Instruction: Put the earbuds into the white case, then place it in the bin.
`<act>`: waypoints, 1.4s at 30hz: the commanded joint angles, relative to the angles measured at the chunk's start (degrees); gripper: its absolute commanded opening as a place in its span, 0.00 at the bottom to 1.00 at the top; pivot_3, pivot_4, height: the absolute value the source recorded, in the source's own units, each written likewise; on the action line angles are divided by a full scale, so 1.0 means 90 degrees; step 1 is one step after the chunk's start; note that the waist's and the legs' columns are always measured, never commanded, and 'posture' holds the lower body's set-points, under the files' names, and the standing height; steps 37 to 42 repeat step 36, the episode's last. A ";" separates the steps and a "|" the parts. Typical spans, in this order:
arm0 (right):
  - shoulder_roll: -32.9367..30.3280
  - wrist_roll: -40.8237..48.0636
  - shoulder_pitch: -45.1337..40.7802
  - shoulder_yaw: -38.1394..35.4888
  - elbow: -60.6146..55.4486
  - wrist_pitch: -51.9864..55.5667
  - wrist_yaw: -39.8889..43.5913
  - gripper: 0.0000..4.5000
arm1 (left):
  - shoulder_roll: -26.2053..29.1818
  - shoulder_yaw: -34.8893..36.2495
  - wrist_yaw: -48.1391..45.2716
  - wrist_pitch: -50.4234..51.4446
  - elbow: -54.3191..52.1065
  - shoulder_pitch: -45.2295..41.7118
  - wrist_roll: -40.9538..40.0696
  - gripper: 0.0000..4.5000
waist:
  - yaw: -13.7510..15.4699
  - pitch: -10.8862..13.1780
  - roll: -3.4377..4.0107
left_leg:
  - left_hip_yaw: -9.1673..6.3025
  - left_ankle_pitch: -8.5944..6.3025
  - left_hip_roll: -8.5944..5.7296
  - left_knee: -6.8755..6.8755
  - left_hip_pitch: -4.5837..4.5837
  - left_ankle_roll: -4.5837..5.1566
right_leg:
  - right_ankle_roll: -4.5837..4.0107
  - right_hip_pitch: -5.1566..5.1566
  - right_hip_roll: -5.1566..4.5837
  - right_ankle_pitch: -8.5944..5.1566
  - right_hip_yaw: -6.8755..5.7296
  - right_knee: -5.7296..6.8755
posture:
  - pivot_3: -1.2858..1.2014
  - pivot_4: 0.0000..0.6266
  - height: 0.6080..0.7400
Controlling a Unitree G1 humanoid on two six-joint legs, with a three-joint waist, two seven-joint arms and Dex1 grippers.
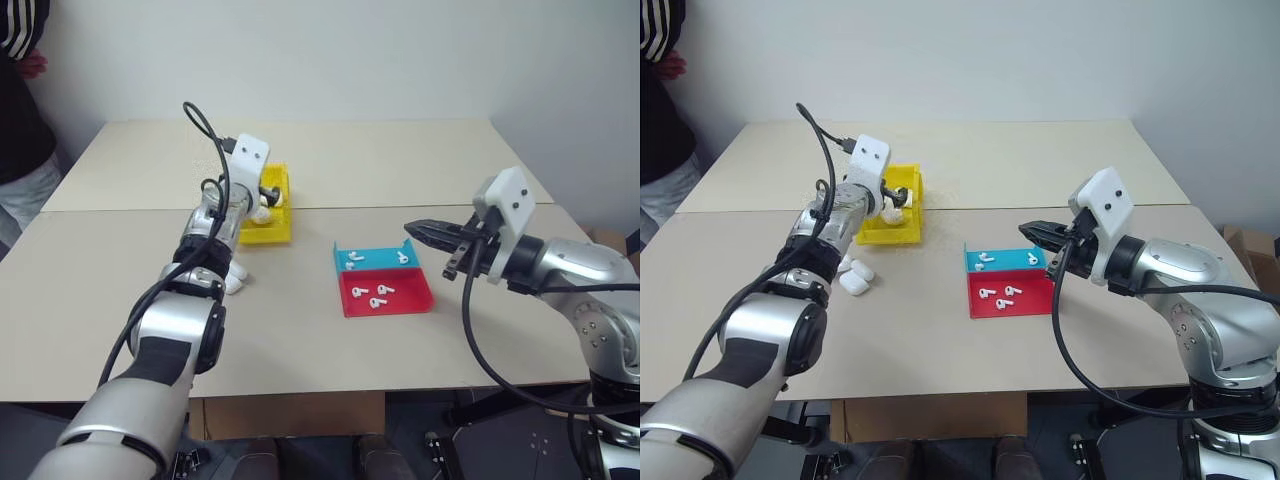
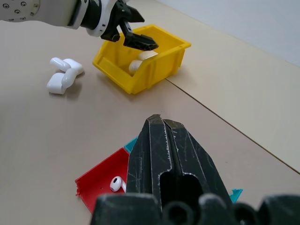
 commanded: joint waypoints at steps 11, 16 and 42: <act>-0.1168 -0.0760 0.1222 -0.0247 0.0084 -0.2522 0.2016 0.00 | 0.1281 0.0779 -0.3598 0.0710 -0.5844 0.3298 -0.2827 0.99 | -0.0040 -0.0001 0.0002 | 0.0009 0.0001 0.0003 -0.0009 0.0019 -0.0002 | 0.0000 0.0003 -0.0001 0.0000 0.0011 0.0008 | 0.52 0.24 1.00; -0.1614 -0.0551 0.2084 -0.1095 0.0356 -0.3213 0.3100 0.00 | 0.2740 0.1323 -0.5643 0.0519 -0.7363 0.5373 -0.3757 0.99 | -0.0037 -0.0004 0.0005 | 0.0013 0.0001 0.0005 -0.0007 0.0051 -0.0003 | -0.0001 0.0027 -0.0001 -0.0002 0.0013 0.0014 | 0.52 0.24 1.00; -0.2188 -0.0694 0.3378 -0.2248 0.0659 -0.3608 0.3986 0.00 | 0.4346 0.2029 -0.7539 0.0584 -0.7936 0.7210 -0.4669 0.99 | -0.0009 -0.0008 0.0004 | 0.0031 0.0000 0.0017 0.0008 0.0052 -0.0002 | 0.0031 0.0025 0.0002 -0.0036 0.0018 0.0010 | 0.52 0.24 1.00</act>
